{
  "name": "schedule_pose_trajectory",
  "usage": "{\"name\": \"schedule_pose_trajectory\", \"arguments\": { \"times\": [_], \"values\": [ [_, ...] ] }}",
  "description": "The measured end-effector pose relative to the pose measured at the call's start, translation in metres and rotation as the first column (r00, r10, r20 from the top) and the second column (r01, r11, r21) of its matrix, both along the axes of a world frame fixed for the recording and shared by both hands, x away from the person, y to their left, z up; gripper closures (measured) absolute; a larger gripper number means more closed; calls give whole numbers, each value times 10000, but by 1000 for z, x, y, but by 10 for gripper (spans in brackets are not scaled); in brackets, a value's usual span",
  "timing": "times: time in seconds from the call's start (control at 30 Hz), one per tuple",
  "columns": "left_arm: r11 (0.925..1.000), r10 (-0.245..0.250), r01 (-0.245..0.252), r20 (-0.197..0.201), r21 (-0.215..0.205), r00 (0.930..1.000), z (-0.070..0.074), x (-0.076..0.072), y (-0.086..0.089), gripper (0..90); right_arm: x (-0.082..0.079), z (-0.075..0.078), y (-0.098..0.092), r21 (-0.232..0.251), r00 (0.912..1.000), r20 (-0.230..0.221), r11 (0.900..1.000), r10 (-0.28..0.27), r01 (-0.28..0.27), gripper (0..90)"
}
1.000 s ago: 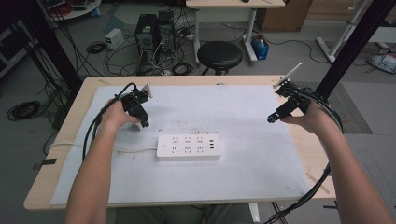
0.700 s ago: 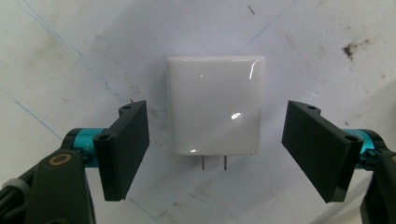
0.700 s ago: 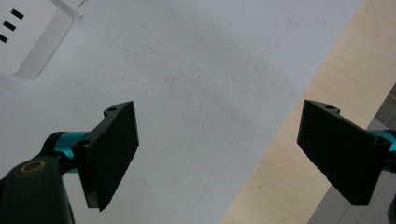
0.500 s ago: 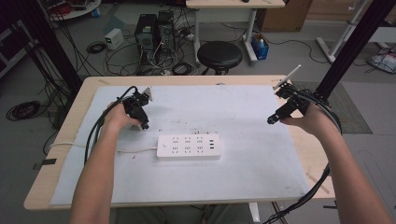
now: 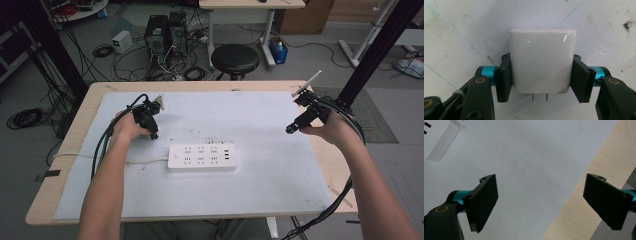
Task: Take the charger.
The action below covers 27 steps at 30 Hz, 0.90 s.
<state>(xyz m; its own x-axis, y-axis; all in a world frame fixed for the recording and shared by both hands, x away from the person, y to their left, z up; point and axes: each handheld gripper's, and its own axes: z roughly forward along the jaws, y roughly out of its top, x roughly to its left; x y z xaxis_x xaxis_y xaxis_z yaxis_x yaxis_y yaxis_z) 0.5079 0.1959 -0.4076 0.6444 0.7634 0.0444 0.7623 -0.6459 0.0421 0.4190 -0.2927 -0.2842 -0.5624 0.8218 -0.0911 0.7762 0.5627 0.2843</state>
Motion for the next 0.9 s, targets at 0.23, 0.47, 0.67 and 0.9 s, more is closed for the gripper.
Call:
{"name": "schedule_pose_trajectory", "arguments": {
  "times": [0.23, 0.47, 0.67, 0.9],
  "values": [
    [9963, -289, 328, 496, -798, 9984, 37, -15, -4, 425, 2, 0, -2, 324, 9981, -141, 9976, -605, 609, 123],
    [9848, -1009, 1129, 944, -1319, 9904, 109, -44, -16, 424, 6, 1, -6, 625, 9816, -870, 9824, -1702, 1759, 123],
    [9857, -1080, 1185, 899, -1201, 9901, 148, -60, -23, 424, 3, 6, -4, 632, 9764, -973, 9779, -1927, 1993, 123],
    [9809, -1515, 1628, 1065, -1067, 9827, 167, -70, -29, 424, -4, 18, 3, 767, 9782, -776, 9771, -1927, 1986, 123]
  ]
}}
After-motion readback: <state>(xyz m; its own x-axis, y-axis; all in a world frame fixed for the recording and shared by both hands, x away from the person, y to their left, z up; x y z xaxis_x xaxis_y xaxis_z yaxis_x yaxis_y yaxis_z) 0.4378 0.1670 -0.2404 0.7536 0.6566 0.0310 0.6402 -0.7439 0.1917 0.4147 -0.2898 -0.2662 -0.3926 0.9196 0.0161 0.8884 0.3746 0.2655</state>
